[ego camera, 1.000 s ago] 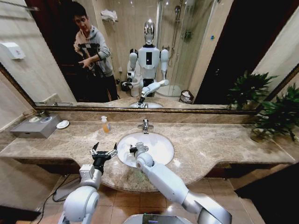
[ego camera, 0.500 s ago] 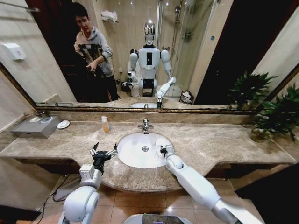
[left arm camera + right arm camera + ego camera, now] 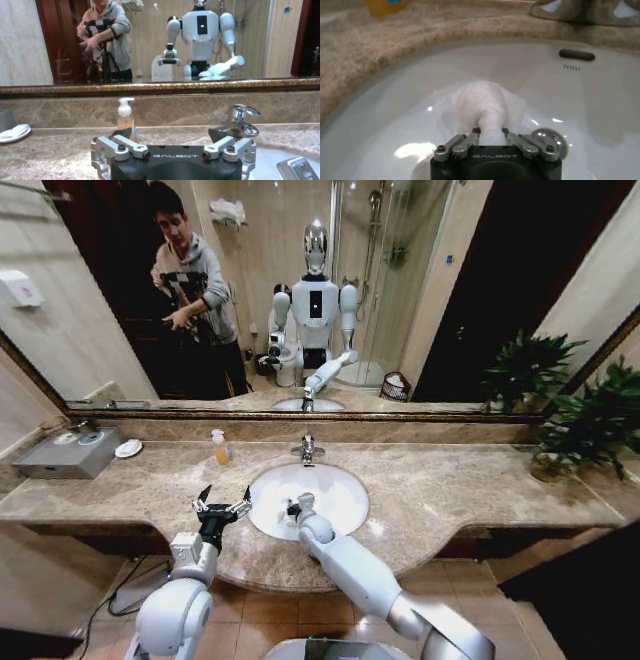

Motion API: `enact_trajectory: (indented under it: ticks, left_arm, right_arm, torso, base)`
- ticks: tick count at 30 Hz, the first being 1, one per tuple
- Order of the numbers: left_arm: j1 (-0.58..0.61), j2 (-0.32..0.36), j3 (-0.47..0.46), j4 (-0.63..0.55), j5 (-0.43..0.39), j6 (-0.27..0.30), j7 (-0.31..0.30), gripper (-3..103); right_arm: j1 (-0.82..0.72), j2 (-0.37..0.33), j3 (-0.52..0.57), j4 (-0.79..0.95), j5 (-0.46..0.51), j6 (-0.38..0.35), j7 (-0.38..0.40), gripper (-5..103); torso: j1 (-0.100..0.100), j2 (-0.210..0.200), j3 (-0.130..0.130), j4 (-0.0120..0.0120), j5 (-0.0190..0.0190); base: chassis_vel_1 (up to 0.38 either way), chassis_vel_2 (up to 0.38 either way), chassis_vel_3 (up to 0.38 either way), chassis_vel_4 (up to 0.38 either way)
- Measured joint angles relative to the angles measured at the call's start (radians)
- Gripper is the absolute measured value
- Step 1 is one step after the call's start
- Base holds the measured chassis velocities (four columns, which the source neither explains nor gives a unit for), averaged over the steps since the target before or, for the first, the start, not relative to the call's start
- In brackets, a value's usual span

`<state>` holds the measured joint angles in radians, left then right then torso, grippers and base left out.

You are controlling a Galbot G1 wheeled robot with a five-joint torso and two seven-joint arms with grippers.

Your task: Pick up the towel from the sink counter and wipe the mirror surface.

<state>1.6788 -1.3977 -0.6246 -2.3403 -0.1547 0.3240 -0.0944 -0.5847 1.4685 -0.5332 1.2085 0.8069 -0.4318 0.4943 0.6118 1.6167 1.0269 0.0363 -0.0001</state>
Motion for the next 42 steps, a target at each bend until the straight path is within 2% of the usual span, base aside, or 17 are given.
enact_trajectory:
  ticks: [6,7,9,11,16,22,25,26,27,29,32,36,37,38,40,41,42]
  left_arm:
    - [0.0,0.0,0.0,0.0,0.0,0.0,0.0,100]
    - [0.0,0.0,0.0,0.0,0.0,0.0,0.0,100]
    - [0.0,0.0,0.0,0.0,0.0,0.0,0.0,100]
    - [0.0,0.0,0.0,0.0,0.0,0.0,0.0,100]
    - [0.0,0.0,0.0,0.0,0.0,0.0,0.0,100]
    - [0.0,0.0,0.0,0.0,0.0,0.0,0.0,100]
    - [0.0,0.0,0.0,0.0,0.0,0.0,0.0,100]
    - [0.0,0.0,0.0,0.0,0.0,0.0,0.0,100]
    - [0.0,0.0,0.0,0.0,0.0,0.0,0.0,100]
    - [0.0,0.0,0.0,0.0,0.0,0.0,0.0,100]
    - [0.0,0.0,0.0,0.0,0.0,0.0,0.0,100]
    - [0.0,0.0,0.0,0.0,0.0,0.0,0.0,100]
    - [0.0,0.0,0.0,0.0,0.0,0.0,0.0,100]
    - [0.0,0.0,0.0,0.0,0.0,0.0,0.0,100]
    - [0.0,0.0,0.0,0.0,0.0,0.0,0.0,100]
    - [0.0,0.0,0.0,0.0,0.0,0.0,0.0,100]
    - [0.0,0.0,0.0,0.0,0.0,0.0,0.0,100]
  right_arm:
    - [0.097,-0.077,-0.108,0.005,0.152,-0.06,0.063,15]
    - [0.121,-0.11,-0.139,0.0,0.195,-0.073,0.082,15]
    - [0.133,-0.128,-0.153,-0.002,0.21,-0.077,0.088,15]
    - [0.181,-0.192,-0.189,-0.003,0.263,-0.093,0.108,15]
    - [0.224,-0.247,-0.21,0.0,0.307,-0.104,0.12,15]
    - [0.212,-0.212,-0.22,-0.009,0.311,-0.104,0.131,15]
    - [0.198,-0.098,-0.239,-0.021,0.313,-0.1,0.132,15]
    - [0.2,-0.036,-0.24,-0.041,0.313,-0.091,0.126,15]
    - [0.2,-0.036,-0.24,-0.041,0.313,-0.091,0.126,15]
    - [0.21,0.042,-0.234,-0.071,0.31,-0.071,0.103,15]
    - [0.222,0.078,-0.227,-0.083,0.311,-0.065,0.095,15]
    - [0.231,0.048,-0.245,-0.085,0.319,-0.082,0.099,15]
    - [0.228,0.009,-0.258,-0.088,0.315,-0.095,0.099,15]
    - [0.228,0.009,-0.258,-0.088,0.315,-0.095,0.099,15]
    - [0.217,-0.068,-0.265,-0.089,0.306,-0.116,0.099,15]
    - [0.217,-0.068,-0.265,-0.089,0.306,-0.116,0.099,15]
    - [0.216,-0.118,-0.265,-0.079,0.29,-0.129,0.099,15]
  torso:
    - [0.0,0.0,0.0,-0.0003,0.0003]
    - [0.0,0.0,0.0,-0.0004,0.0004]
    - [0.0,0.0,0.0,-0.0004,0.0006]
    - [0.0,0.0,0.0,-0.0005,0.0005]
    - [0.0,0.001,0.0,-0.0001,0.0003]
    - [0.0,0.001,0.0,-0.0012,-0.0005]
    - [0.0,0.0,0.0,-0.0001,0.0002]
    - [0.0,0.0,0.0,0.0001,0.0]
    - [0.0,0.0,0.0,0.0001,0.0]
    - [0.0,0.0,0.0,0.0005,-0.0001]
    - [0.0,0.001,0.0,0.0006,0.0]
    - [0.0,0.0,0.0,0.0001,0.0002]
    - [0.0,0.0,0.0,-0.0005,0.0002]
    - [0.0,0.0,0.0,-0.0005,0.0002]
    - [0.0,0.001,0.0,-0.001,0.0005]
    - [0.0,0.001,0.0,-0.001,0.0005]
    - [0.0,0.001,0.0,-0.0006,0.001]
  base:
    - [0.0,0.0,0.0,0.0]
    - [0.0,0.0,0.0,0.0]
    - [0.0,0.0,0.0,0.0]
    - [0.0,0.0,0.0,0.0]
    - [0.0,0.0,0.0,0.0]
    - [0.0,0.0,0.0,0.0]
    - [0.0,0.0,0.0,0.0]
    - [0.0,0.0,0.0,0.0]
    - [0.0,0.0,0.0,0.0]
    - [0.0,0.0,0.0,0.0]
    - [0.0,0.0,0.0,0.0]
    - [0.0,0.0,0.0,0.0]
    - [0.0,0.0,0.0,0.0]
    - [0.0,0.0,0.0,0.0]
    - [0.0,0.0,0.0,0.0]
    - [0.0,0.0,0.0,0.0]
    - [0.0,0.0,0.0,0.0]
